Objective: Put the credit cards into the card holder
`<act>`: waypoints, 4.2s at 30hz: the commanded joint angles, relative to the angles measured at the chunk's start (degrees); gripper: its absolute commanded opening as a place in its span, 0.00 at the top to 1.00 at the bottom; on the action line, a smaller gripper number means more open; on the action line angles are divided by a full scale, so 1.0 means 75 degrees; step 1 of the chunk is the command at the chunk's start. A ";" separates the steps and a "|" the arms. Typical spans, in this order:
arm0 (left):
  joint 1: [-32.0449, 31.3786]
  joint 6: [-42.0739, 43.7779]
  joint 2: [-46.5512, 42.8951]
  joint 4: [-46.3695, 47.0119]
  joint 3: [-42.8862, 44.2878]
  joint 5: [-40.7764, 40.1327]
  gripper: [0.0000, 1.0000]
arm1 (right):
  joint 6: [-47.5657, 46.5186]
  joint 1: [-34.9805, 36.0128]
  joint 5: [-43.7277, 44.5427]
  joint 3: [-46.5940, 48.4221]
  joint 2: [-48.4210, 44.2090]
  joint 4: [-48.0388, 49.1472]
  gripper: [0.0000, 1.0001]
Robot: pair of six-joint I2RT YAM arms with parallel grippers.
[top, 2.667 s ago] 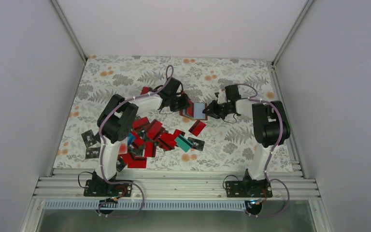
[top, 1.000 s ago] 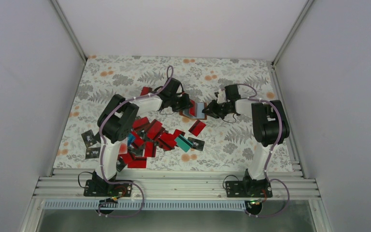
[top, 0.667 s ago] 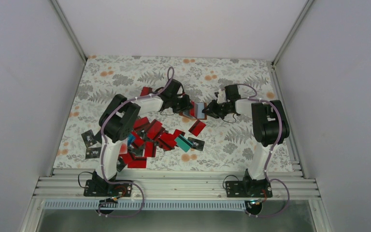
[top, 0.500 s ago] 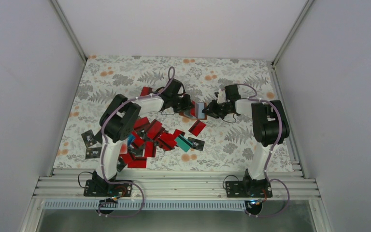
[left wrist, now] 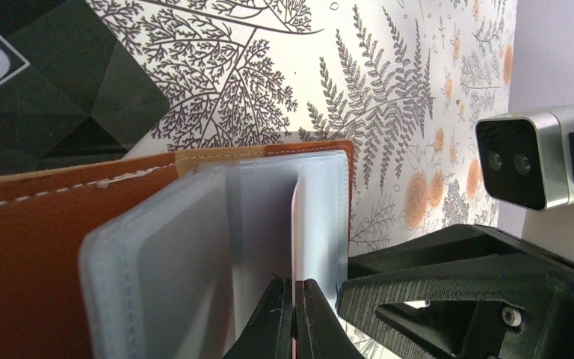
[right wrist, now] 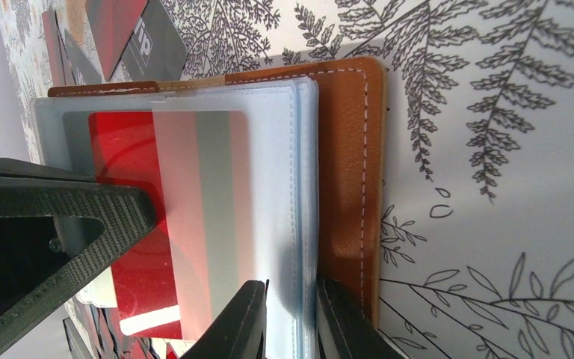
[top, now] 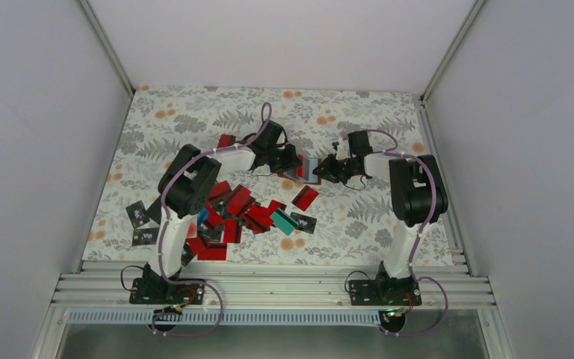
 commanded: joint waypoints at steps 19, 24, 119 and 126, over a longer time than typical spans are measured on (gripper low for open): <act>-0.0258 -0.0256 0.0884 0.0403 0.0488 0.0492 0.98 | 0.0072 0.0083 0.0079 0.0025 0.0331 -0.0088 0.80; -0.0263 -0.0163 0.0927 0.0423 0.0460 0.0485 0.98 | -0.0028 0.0073 0.0265 0.0078 0.0287 -0.0287 0.80; -0.1089 0.1575 0.0912 -0.4726 0.4215 -0.1552 0.14 | -0.0383 0.0124 0.1637 0.0404 -0.0479 -0.0862 0.80; -0.1060 0.1921 0.0504 -0.4913 0.4242 -0.1971 0.07 | -0.0500 0.0124 0.1674 0.0459 -0.1117 -0.1256 0.79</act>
